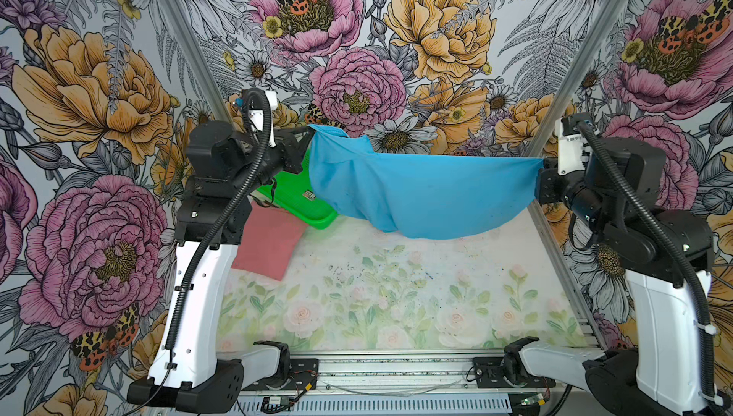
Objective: Fold and stack the t-shirts
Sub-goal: 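Lift the blue shirt with both grippers and stretch it out in the air, then lay the stretched blue shirt flat on the table with both grippers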
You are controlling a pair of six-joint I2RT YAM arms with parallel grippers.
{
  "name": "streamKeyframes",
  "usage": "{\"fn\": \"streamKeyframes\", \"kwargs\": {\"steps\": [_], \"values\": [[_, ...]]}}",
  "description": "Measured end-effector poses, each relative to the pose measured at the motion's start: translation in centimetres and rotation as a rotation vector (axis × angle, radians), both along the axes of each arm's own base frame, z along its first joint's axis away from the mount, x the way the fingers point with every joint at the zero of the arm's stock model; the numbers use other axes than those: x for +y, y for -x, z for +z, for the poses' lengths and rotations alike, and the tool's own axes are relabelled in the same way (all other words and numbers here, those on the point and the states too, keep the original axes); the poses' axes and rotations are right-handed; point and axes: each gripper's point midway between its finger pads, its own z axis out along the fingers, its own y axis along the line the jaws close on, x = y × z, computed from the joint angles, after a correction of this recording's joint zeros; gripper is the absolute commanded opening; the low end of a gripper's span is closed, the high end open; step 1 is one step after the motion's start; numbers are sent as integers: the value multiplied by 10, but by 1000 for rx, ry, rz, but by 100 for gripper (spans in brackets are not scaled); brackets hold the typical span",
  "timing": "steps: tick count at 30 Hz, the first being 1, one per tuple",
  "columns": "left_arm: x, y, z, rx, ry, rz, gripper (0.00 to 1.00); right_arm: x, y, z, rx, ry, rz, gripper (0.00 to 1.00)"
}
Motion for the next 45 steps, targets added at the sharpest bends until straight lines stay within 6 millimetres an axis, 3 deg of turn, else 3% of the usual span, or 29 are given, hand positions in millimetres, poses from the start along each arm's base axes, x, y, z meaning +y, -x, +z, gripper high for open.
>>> {"fn": "streamKeyframes", "kwargs": {"steps": [3,8,11,14,16,19,23,24,26,28,30,32,37,41,45], "values": [[-3,27,32,-84,2,-66,0,5,20,19,-64,-35,66,0],[-7,61,68,-179,1,-140,0,13,46,45,-148,-105,154,0],[-11,65,81,-195,13,-184,0,10,51,55,-181,-135,139,0],[-18,50,81,-173,24,-227,0,8,38,48,-153,-137,101,0],[-27,26,68,-123,28,-251,0,8,15,32,-94,-127,64,0],[-54,-22,31,-4,29,-306,0,1,-33,-15,51,-118,-8,0],[-102,-99,-53,203,0,-341,0,-26,-95,-111,307,-144,-115,0],[-114,-117,-76,257,-11,-342,0,-35,-105,-136,370,-155,-141,0],[-137,-150,-109,319,-29,-344,0,-53,-118,-165,448,-177,-184,0],[-161,-182,-127,327,-36,-347,0,-71,-128,-174,465,-204,-220,0],[-179,-207,-129,297,-13,-357,0,-86,-136,-163,432,-229,-245,0],[-190,-224,-125,249,33,-364,0,-100,-143,-132,342,-248,-257,0],[-172,-236,-111,236,107,-334,0,-110,-133,-58,135,-249,-251,0],[-150,-217,-67,152,132,-330,0,-105,-109,-35,67,-243,-242,0],[-144,-170,-23,65,126,-373,0,-97,-76,-47,81,-245,-243,0]]}}
